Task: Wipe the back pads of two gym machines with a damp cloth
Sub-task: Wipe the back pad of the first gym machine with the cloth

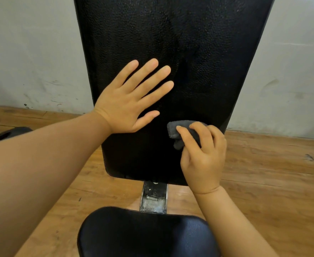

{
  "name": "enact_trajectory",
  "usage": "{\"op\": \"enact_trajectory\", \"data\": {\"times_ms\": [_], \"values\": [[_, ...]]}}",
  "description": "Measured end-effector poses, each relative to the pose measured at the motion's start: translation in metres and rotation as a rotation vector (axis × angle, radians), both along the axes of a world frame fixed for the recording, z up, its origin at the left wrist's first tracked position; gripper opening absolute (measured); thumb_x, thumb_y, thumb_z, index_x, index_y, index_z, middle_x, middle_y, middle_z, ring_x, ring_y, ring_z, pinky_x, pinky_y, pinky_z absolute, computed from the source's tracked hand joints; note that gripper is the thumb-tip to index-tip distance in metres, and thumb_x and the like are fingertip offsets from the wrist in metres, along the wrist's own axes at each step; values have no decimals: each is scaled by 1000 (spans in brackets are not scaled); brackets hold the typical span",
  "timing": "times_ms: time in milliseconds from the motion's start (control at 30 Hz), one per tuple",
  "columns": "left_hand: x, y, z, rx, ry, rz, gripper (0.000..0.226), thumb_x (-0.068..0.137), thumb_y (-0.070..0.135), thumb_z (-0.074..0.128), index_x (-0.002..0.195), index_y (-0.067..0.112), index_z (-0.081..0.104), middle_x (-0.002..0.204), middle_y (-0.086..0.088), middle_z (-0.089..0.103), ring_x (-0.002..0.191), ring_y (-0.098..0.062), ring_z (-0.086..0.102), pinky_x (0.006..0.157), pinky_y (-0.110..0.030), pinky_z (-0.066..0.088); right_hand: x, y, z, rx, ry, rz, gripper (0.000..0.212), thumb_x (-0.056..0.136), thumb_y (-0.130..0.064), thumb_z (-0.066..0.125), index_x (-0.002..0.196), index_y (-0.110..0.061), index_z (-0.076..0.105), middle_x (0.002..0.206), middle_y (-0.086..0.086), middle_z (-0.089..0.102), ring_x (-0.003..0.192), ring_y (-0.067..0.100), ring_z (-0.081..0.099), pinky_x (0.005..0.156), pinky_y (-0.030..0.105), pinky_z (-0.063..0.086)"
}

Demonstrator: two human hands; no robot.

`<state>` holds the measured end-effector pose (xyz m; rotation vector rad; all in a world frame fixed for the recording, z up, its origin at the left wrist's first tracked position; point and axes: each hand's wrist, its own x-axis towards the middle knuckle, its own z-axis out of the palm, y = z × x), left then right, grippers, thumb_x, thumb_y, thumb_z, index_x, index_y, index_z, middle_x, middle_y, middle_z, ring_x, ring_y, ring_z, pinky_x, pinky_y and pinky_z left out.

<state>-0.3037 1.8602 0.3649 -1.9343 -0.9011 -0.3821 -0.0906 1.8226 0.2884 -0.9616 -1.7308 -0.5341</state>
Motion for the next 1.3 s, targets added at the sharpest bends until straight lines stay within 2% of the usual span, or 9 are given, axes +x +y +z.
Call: {"op": "enact_trajectory", "data": {"times_ms": [233,400,533,633,800,1033,1167,1300], "values": [[0,1,-1,3,1,-14,62,98,43,37,150,12,23,152,-15,24,140,-36,20,116,-47,7,1,-9,-38,-4,-40,4,31,86,7,51,107,-14,60,111,6,52,97,28,49,79,37,43],[0,1,-2,10,-2,-6,62,98,44,37,150,12,23,153,-14,22,140,-36,19,116,-47,8,7,-10,-34,-32,-70,37,28,87,5,50,102,-11,67,111,7,52,98,29,49,82,37,41],[0,1,-2,28,-9,-10,62,98,44,38,150,12,24,152,-14,26,140,-36,21,116,-47,8,18,2,-5,-4,68,-2,31,92,1,38,99,-9,66,111,7,51,99,30,46,82,39,40],[0,2,-3,34,-11,-8,62,98,43,38,150,12,24,152,-14,25,140,-36,20,116,-47,8,23,9,8,15,108,-28,32,87,6,42,98,-7,70,112,7,51,101,31,47,82,40,41],[1,2,-4,28,-12,-8,63,98,43,38,150,13,23,153,-13,24,140,-36,20,116,-47,8,24,4,-5,30,107,-38,31,84,9,45,99,-11,64,112,8,53,103,30,47,86,39,40],[0,2,-4,39,-9,-2,63,98,44,38,150,13,23,153,-14,23,140,-36,20,116,-47,8,29,-18,-52,-92,34,-49,31,83,7,45,102,-15,56,113,6,50,104,30,46,86,39,40],[0,2,-3,34,-8,0,63,98,44,38,150,13,22,153,-14,23,140,-36,19,116,-47,8,28,-17,-46,-113,59,-36,30,82,5,44,101,-14,58,112,6,51,105,30,46,87,37,37],[-1,2,-3,45,-1,6,62,99,43,38,151,13,21,153,-14,23,140,-36,19,116,-47,7,26,-14,-38,-126,111,-29,31,84,4,42,102,-15,60,111,7,51,103,30,45,85,38,40]]}}
